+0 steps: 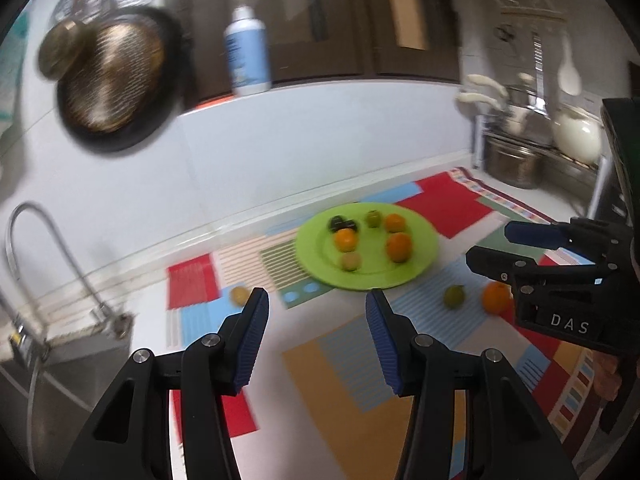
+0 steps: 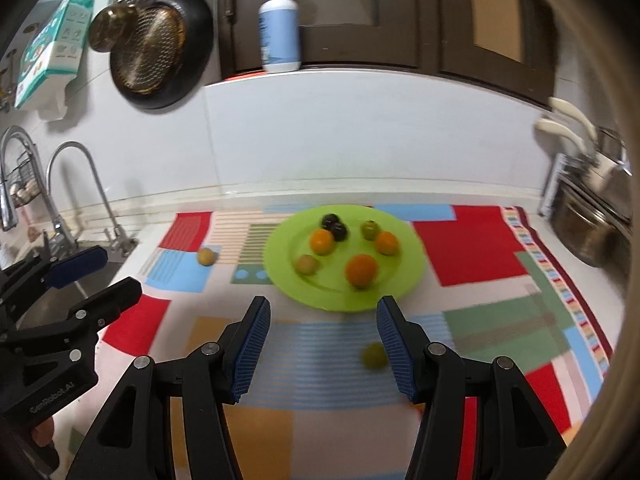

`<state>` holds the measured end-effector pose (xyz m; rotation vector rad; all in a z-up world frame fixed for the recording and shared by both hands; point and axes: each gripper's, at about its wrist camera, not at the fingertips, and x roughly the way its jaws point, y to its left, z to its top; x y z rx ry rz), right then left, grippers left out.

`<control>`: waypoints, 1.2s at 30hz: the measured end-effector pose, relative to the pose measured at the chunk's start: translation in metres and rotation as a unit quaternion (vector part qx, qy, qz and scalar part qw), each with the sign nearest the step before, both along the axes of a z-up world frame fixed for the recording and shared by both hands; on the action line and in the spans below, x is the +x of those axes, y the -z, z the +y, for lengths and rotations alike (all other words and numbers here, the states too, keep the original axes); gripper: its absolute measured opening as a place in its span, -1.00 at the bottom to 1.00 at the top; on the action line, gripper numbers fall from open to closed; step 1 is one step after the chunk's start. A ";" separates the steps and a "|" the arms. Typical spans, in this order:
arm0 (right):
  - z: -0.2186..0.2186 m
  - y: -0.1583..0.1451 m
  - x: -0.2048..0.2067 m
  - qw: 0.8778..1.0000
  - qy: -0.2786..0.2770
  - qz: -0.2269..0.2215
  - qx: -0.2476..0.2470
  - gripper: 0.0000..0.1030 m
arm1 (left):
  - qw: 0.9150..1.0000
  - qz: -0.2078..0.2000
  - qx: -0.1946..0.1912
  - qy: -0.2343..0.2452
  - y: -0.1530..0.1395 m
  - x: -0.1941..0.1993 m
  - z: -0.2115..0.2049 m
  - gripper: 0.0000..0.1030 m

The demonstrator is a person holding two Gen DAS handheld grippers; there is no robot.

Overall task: Organize fruits
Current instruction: 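Withdraw both open tools from the plate toward the last loose fruits, then grasp a green tomato with the left tool while the right grasps an orange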

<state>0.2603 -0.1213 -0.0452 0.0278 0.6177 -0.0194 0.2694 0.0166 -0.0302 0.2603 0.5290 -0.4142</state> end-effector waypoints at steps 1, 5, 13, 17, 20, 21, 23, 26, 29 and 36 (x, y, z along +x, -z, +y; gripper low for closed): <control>-0.004 0.000 -0.003 1.000 0.005 0.000 -0.002 0.09 | 1.000 -0.001 0.003 0.013 0.001 0.000 -0.006 -0.03; -0.019 0.003 -0.016 0.999 0.029 0.003 -0.015 0.09 | 0.998 -0.008 0.016 0.063 0.003 -0.001 -0.029 -0.03; -0.044 0.015 -0.028 0.998 0.060 0.024 -0.020 0.08 | 0.987 0.012 0.040 0.156 0.023 0.011 -0.070 -0.03; -0.051 0.025 -0.027 0.997 0.064 0.041 -0.025 0.08 | 0.979 0.022 0.057 0.196 0.035 0.017 -0.087 -0.03; -0.056 0.036 -0.025 0.996 0.060 0.058 -0.027 0.08 | 0.971 0.027 0.074 0.225 0.047 0.021 -0.098 -0.03; -0.057 0.039 -0.023 0.996 0.058 0.064 -0.030 0.08 | 0.968 0.030 0.082 0.234 0.053 0.024 -0.102 -0.03; -0.059 0.047 -0.021 0.995 0.057 0.076 -0.036 0.08 | 0.964 0.037 0.091 0.246 0.060 0.028 -0.107 -0.03; -0.061 0.056 -0.017 0.994 0.052 0.091 -0.042 0.08 | 0.958 0.058 0.094 0.264 0.070 0.036 -0.114 -0.03; -0.065 0.066 -0.011 0.992 0.044 0.112 -0.042 0.08 | 0.952 0.078 0.093 0.281 0.079 0.044 -0.121 -0.03; -0.073 0.081 0.000 0.989 0.028 0.145 -0.025 0.08 | 0.943 0.102 0.097 0.300 0.089 0.057 -0.137 -0.03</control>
